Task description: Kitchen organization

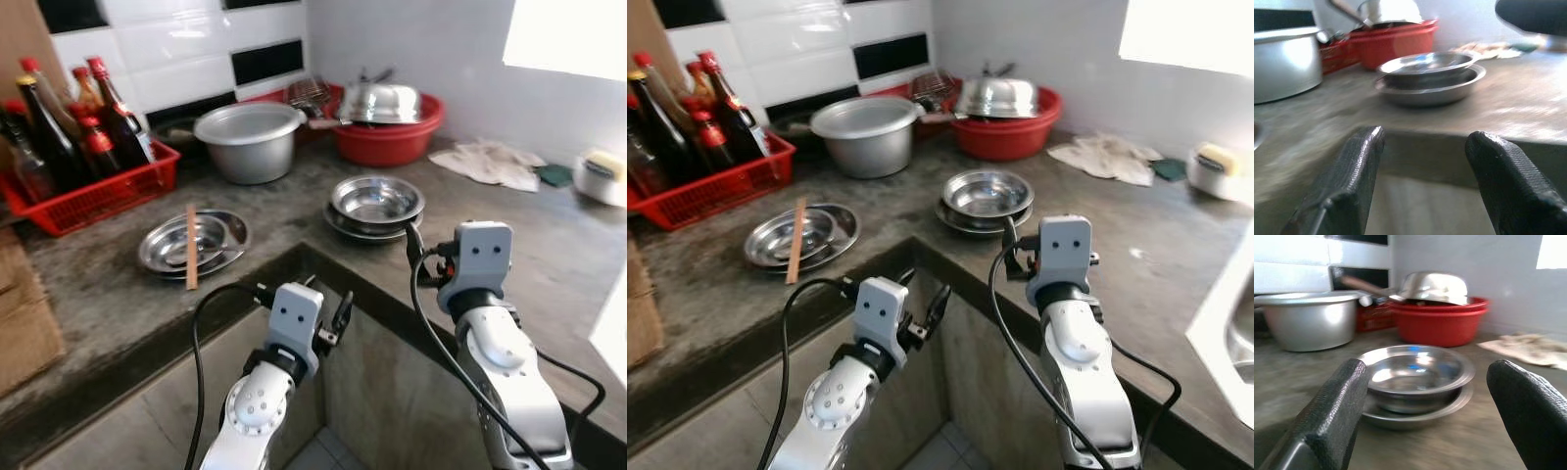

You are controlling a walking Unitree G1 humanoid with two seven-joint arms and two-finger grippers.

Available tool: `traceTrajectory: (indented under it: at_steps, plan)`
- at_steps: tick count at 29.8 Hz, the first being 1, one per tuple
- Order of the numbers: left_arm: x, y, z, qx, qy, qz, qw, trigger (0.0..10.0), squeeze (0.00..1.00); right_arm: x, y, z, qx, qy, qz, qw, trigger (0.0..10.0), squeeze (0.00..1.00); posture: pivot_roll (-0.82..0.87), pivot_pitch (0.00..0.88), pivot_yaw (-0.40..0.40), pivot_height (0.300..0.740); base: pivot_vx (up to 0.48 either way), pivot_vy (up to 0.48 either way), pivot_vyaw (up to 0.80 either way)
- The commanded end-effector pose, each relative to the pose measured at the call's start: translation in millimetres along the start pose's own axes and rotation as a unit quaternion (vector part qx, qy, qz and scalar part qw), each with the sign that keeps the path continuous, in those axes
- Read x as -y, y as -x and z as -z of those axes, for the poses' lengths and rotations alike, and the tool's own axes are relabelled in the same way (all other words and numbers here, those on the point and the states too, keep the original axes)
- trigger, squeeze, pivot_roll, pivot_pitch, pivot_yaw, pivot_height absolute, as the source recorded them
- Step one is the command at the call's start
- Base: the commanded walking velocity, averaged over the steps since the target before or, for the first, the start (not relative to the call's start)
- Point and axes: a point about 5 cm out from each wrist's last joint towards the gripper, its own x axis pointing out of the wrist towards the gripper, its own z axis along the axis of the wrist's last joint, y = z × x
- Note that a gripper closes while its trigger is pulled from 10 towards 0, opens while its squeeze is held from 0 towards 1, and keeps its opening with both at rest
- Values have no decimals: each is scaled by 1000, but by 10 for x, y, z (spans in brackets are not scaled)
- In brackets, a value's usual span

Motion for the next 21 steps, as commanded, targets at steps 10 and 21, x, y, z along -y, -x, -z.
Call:
traceTrajectory:
  at_steps: [10, 21]
  plan:
    - [17, -17, 12, -7, 10, 5, 1000, 10000, 0, 75, -101, -83, 14, 6, -17, 1000, 10000, 0, 107, 0, -9, 740, 247, 0, 0]
    - [185, 74, 126, -33, 28, 67, 997, 10000, 0, 310, -416, -119, -34, 30, -14, 999, 10000, 0, 109, 0, -15, 740, 0, 0, 0]
